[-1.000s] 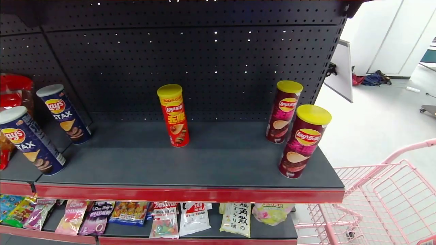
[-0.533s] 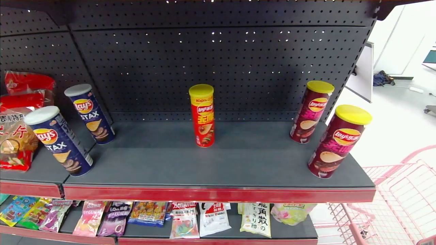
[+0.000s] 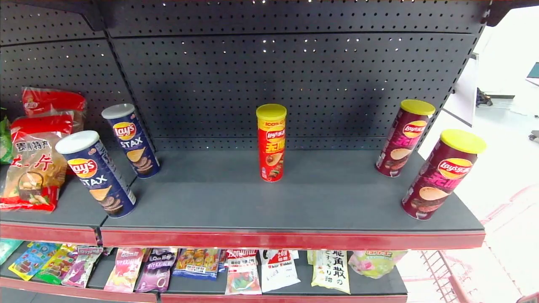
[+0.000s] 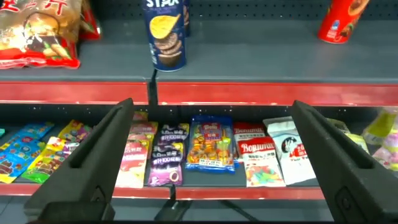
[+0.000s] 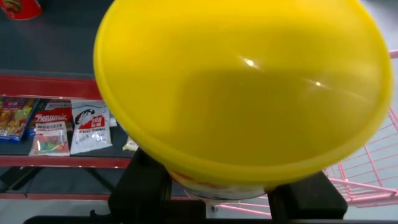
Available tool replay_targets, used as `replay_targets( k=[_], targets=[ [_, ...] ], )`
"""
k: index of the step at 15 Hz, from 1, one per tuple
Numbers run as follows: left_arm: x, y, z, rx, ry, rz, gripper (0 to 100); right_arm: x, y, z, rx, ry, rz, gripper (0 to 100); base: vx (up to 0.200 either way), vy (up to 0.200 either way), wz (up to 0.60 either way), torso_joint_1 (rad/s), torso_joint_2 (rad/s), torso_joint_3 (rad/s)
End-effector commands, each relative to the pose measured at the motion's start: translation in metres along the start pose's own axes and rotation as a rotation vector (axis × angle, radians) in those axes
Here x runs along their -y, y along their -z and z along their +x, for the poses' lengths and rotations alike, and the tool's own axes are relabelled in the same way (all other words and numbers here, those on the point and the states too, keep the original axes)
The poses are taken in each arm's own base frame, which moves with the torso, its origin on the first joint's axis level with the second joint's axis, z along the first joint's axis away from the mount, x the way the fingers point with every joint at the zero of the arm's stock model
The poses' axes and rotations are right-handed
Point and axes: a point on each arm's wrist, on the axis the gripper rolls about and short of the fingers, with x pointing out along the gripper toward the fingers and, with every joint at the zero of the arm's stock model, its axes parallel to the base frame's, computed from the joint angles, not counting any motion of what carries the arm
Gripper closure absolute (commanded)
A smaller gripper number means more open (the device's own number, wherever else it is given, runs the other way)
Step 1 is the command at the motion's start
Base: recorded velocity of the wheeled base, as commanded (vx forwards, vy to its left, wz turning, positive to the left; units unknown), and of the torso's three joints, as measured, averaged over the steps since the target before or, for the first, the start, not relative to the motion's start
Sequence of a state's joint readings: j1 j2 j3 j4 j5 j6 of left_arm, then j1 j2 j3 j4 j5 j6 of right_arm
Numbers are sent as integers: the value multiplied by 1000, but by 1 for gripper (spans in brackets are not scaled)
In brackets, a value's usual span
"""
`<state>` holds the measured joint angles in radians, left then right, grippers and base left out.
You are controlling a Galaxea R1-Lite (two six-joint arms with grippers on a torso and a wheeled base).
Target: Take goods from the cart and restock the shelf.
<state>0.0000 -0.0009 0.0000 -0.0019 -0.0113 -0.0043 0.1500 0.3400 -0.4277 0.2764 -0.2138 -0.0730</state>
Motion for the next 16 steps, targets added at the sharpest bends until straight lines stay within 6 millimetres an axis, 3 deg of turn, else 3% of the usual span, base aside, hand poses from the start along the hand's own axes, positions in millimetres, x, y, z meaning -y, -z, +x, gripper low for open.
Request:
replay_targets(
  k=[1, 5, 14, 15, 16],
  targets=[
    [0, 0, 0, -1, -1, 0, 0, 0, 1, -1, 5, -8, 0, 100, 0, 0, 0, 0, 0, 0],
    [0, 0, 0, -1, -2, 0, 0, -1, 16, -6, 30, -40, -3, 100, 150, 0, 0, -9, 3, 2],
    [0, -2, 5, -63, 57, 36, 0, -1, 32, -12, 66, -37, 5, 100, 0, 0, 0, 0, 0, 0],
    [1, -16, 4, -31, 125, 18, 0, -1, 35, -11, 60, -38, 6, 100, 0, 0, 0, 0, 0, 0],
    [3, -93, 22, -37, 191, -96, 0, -1, 36, -9, 42, -39, 1, 100, 0, 0, 0, 0, 0, 0]
  ],
)
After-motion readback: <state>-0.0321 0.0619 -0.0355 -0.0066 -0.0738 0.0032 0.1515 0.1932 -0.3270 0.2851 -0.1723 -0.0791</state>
